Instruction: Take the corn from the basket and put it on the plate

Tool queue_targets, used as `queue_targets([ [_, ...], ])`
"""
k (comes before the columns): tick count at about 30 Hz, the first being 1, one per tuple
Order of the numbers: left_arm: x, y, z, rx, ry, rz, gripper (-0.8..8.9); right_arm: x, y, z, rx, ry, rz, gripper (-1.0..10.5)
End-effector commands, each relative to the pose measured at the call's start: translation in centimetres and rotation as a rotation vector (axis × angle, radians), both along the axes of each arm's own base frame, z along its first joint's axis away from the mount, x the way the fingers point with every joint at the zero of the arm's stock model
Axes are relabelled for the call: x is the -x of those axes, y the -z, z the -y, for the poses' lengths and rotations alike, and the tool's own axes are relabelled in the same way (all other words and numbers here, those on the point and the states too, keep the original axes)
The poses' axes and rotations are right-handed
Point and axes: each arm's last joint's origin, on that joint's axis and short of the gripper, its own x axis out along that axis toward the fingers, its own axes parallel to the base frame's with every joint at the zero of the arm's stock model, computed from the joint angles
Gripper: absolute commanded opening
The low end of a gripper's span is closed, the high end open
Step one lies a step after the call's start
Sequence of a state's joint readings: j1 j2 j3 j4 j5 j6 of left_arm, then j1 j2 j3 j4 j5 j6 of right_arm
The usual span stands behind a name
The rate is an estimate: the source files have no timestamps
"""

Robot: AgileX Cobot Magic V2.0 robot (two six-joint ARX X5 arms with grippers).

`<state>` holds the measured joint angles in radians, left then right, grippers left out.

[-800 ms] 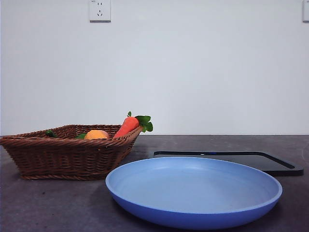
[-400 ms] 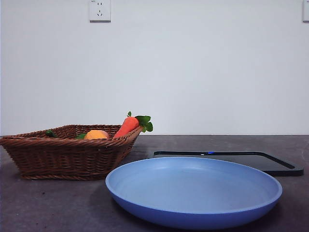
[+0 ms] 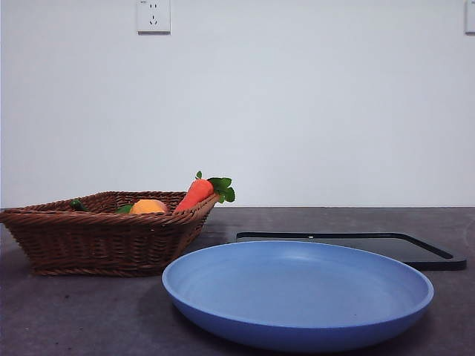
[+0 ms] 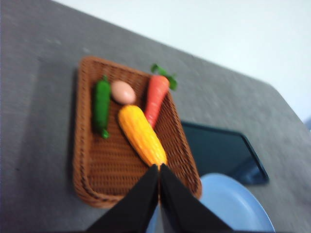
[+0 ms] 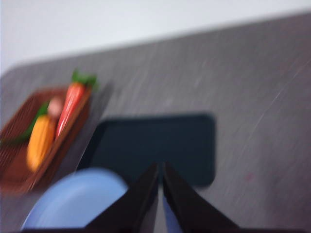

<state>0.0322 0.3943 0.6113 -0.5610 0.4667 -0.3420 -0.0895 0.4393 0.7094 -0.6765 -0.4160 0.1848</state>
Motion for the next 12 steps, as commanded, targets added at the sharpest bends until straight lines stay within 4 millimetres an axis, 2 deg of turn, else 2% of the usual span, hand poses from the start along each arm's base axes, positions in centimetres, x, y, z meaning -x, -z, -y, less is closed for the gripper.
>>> queue_targets([
  [1,0.0,-1.1,0.1,-0.050,0.071,-0.002,0.07,-0.5,-1.0,-0.1,0.041,-0.100,-0.077,0.0],
  [5,-0.2,-1.4,0.3,-0.058,0.149,-0.067,0.07,-1.2,-1.7,-0.3,0.045,-0.198,-0.190,0.0],
  [9,-0.3,-0.9,0.5,-0.037,0.251,-0.133,0.07,-1.7,-2.0,-0.7,0.067,-0.268,-0.275,0.0],
  [12,-0.4,-0.5,0.5,-0.027,0.266,-0.177,0.07,-2.0,-1.9,-1.0,0.073,-0.308,-0.300,0.0],
])
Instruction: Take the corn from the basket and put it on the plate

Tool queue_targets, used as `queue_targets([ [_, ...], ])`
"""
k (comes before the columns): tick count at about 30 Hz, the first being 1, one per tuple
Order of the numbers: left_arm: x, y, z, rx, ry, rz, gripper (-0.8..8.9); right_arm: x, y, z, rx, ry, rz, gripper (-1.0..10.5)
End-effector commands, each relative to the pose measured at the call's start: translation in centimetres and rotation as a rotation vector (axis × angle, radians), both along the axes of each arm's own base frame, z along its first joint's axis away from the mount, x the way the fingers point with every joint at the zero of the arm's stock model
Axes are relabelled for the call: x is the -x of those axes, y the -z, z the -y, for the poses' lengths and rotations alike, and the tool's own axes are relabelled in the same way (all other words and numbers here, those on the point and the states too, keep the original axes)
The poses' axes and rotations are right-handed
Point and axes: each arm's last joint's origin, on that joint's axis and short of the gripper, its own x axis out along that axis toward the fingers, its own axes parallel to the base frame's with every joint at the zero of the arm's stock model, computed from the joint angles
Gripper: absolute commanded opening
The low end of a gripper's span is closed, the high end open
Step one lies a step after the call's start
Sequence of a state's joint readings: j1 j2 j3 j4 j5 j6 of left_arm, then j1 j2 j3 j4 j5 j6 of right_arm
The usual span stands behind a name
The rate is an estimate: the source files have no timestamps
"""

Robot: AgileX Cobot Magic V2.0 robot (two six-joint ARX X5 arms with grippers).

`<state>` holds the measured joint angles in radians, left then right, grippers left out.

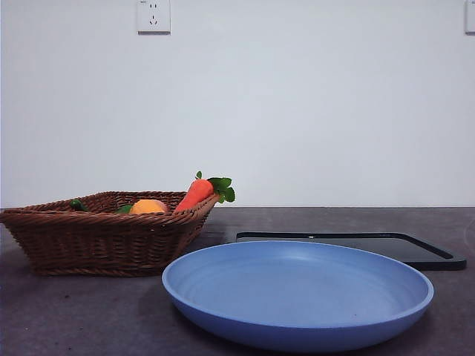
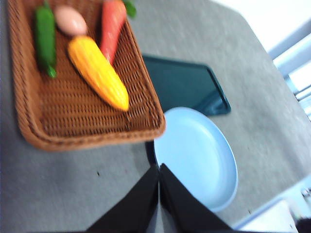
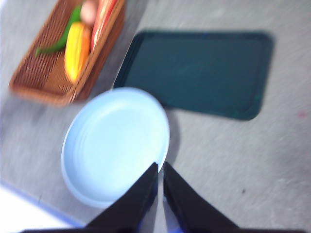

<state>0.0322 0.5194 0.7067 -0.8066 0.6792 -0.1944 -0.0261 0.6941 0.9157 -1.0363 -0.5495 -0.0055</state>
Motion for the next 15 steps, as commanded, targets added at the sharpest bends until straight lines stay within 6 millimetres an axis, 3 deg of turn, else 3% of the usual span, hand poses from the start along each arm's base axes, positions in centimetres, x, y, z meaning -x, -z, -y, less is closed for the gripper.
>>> queue_targets([
  [1,-0.10,-0.26,0.02,-0.016,0.023,0.012,0.07,-0.29,-0.31,-0.30,0.020,-0.052,0.019,0.0],
  [5,-0.17,-0.24,0.01,-0.015,0.021,0.007,0.56,-0.43,-0.27,-0.56,0.020,-0.074,0.015,0.2],
  [11,-0.16,-0.24,0.02,-0.006,0.021,0.000,4.09,-0.60,-0.27,-0.64,0.016,-0.075,0.013,3.1],
  [15,-0.14,-0.26,0.07,0.005,0.035,0.001,4.31,-0.66,-0.25,-0.64,0.012,-0.072,0.009,3.1],
])
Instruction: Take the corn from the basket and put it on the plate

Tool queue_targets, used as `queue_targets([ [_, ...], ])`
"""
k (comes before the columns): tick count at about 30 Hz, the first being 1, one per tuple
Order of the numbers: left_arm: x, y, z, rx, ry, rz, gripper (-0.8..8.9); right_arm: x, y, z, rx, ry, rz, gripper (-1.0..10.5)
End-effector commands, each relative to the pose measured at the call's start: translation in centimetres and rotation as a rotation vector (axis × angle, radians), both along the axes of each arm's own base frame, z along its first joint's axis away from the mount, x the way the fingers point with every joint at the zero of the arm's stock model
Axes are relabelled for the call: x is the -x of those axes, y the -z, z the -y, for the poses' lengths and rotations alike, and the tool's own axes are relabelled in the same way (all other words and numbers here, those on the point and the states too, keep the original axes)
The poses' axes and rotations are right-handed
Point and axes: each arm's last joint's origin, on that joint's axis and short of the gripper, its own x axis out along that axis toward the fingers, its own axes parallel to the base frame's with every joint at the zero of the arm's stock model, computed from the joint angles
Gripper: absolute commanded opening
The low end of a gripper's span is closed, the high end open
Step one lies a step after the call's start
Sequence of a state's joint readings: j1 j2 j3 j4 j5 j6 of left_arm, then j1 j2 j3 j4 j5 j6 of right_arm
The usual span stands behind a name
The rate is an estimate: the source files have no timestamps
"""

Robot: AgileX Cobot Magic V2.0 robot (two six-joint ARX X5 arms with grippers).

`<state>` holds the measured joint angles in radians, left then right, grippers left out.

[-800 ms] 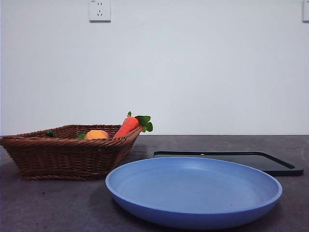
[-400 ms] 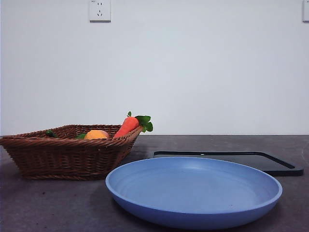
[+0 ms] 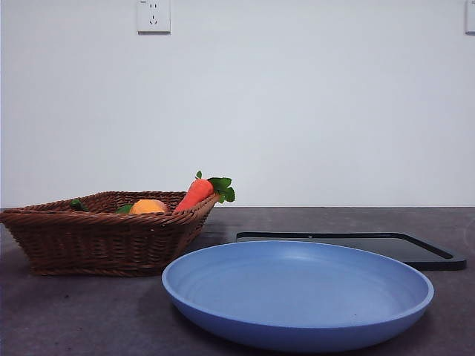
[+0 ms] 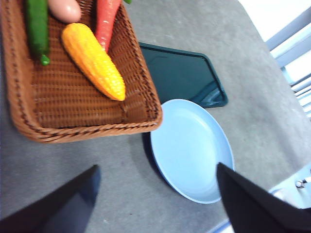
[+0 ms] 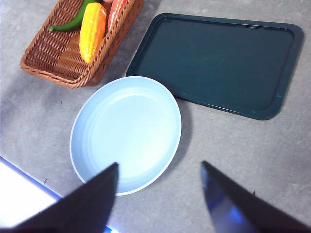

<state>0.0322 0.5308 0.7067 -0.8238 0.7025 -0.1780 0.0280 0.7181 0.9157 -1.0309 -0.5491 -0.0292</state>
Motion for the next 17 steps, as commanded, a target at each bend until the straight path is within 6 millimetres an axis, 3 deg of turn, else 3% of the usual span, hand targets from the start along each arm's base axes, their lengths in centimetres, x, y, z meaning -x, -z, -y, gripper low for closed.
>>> queue_targets([
  [1,-0.1,-0.4,0.0,0.001,0.009,0.020,4.31,-0.3,-0.4,-0.1,-0.003,-0.003,0.011,3.1],
  [10,-0.1,-0.5,0.0,0.001,0.009,0.021,4.30,-1.6,0.3,-0.5,-0.001,-0.037,-0.052,3.1],
  [17,-0.1,-0.5,0.0,0.001,0.009,0.021,4.30,-4.8,1.9,-2.1,0.013,-0.117,-0.150,3.1],
])
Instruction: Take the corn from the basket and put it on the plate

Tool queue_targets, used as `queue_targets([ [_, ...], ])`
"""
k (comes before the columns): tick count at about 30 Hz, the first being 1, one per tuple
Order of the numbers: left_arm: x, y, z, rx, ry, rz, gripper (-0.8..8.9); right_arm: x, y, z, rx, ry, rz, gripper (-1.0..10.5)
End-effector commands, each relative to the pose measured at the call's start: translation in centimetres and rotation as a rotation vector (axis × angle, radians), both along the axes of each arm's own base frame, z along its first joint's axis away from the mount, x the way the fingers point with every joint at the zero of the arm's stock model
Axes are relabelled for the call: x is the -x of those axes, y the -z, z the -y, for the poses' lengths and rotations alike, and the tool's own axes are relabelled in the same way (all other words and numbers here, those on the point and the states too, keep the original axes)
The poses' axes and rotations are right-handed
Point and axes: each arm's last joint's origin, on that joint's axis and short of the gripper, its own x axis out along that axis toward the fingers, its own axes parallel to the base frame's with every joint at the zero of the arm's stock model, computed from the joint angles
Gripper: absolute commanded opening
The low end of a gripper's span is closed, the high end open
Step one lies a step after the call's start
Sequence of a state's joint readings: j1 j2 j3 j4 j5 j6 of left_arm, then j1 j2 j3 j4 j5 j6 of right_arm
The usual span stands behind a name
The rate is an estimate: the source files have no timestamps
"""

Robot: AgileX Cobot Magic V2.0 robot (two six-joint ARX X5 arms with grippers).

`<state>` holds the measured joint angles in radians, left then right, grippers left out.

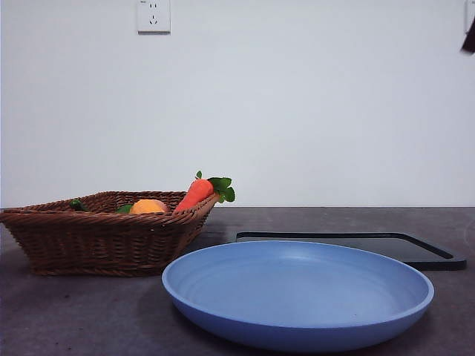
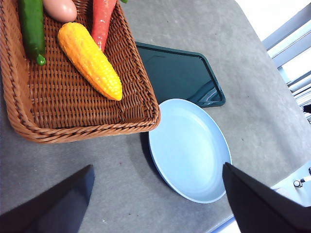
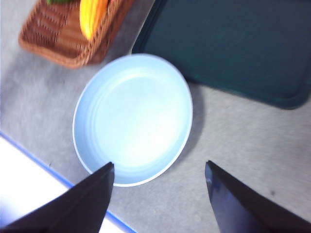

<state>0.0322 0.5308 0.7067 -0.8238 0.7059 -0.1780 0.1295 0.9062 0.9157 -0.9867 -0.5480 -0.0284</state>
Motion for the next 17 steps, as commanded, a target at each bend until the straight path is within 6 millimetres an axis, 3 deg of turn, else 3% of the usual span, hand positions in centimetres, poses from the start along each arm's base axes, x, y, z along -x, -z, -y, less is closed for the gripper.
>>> queue_targets([
  [1,-0.1,-0.5,0.0,-0.001,0.006,0.021,4.30,-1.6,0.4,-0.8,0.004,-0.026,-0.021,3.1],
  [9,-0.1,-0.5,0.0,-0.001,0.006,0.020,4.30,-5.8,3.9,-3.3,0.095,-0.077,-0.122,3.1],
  [17,-0.1,-0.5,0.0,-0.001,0.006,0.020,4.30,-8.5,7.7,-5.9,0.159,-0.137,-0.197,3.0],
])
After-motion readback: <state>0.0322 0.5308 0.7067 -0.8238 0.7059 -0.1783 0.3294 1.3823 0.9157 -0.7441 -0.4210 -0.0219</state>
